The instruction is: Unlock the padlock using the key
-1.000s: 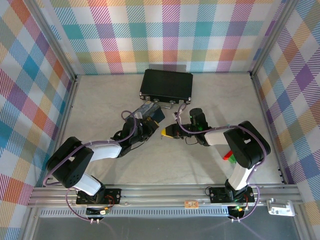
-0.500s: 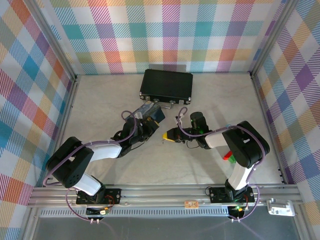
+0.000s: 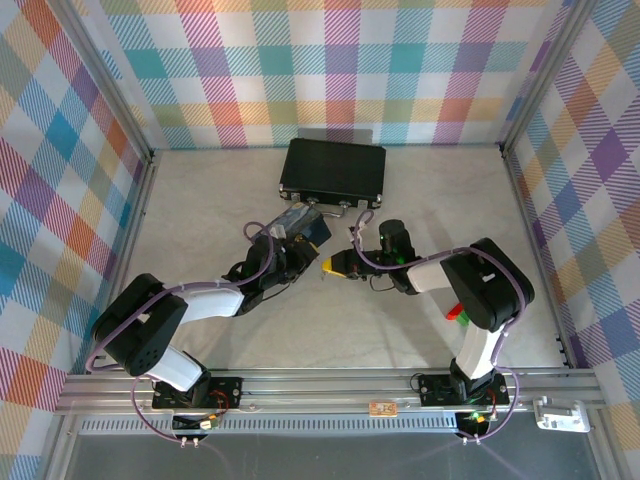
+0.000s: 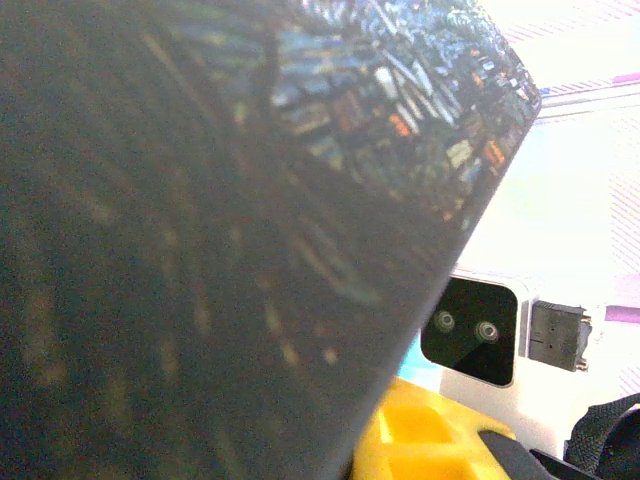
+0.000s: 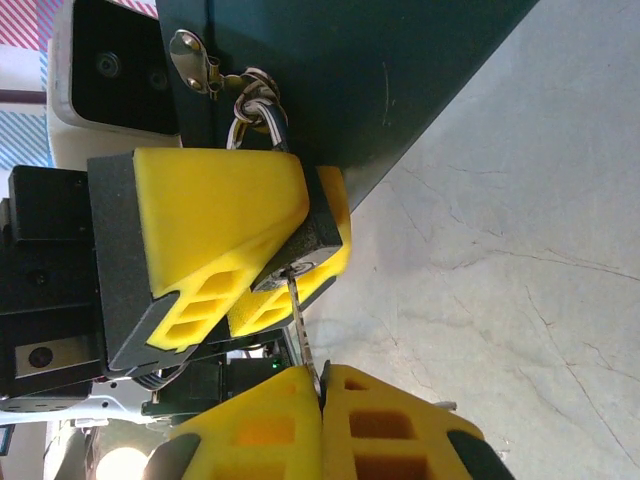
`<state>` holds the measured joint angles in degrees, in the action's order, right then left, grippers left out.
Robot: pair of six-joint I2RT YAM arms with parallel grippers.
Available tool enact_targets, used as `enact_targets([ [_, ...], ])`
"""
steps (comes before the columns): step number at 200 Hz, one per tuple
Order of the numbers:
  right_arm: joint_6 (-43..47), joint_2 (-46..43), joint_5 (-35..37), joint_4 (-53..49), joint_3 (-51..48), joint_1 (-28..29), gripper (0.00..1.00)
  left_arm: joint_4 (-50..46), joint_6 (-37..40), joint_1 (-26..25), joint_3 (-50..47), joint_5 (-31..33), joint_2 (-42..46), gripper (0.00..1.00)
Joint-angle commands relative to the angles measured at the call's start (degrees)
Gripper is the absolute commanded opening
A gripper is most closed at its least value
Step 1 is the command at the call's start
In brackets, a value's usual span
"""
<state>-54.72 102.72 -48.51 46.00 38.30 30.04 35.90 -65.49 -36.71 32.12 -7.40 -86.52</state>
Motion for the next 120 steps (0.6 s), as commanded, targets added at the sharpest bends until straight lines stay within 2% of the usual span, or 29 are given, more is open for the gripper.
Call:
enact_targets([
  [1, -1.6, 0.9, -0.3, 5.1, 1.6, 0.3, 0.0, 4.2, 0.8, -1.0, 0.5, -1.0, 0.6, 0.0],
  [31, -4.6, 1.9, 0.3, 7.3, 1.6, 0.3, 0.0, 6.6, -0.8, -1.7, -0.1, -1.8, -0.3, 0.0],
  [63, -11.7, 5.9, -0.6, 17.6, 1.5, 0.2, 0.0, 8.2, -2.7, -2.7, -0.7, -2.1, 0.2, 0.0],
  [120, -14.8, 8.7, -0.3, 19.4, 2.2, -0.2, 0.0, 9.3, -3.0, -3.2, -1.5, -1.9, 1.7, 0.0],
])
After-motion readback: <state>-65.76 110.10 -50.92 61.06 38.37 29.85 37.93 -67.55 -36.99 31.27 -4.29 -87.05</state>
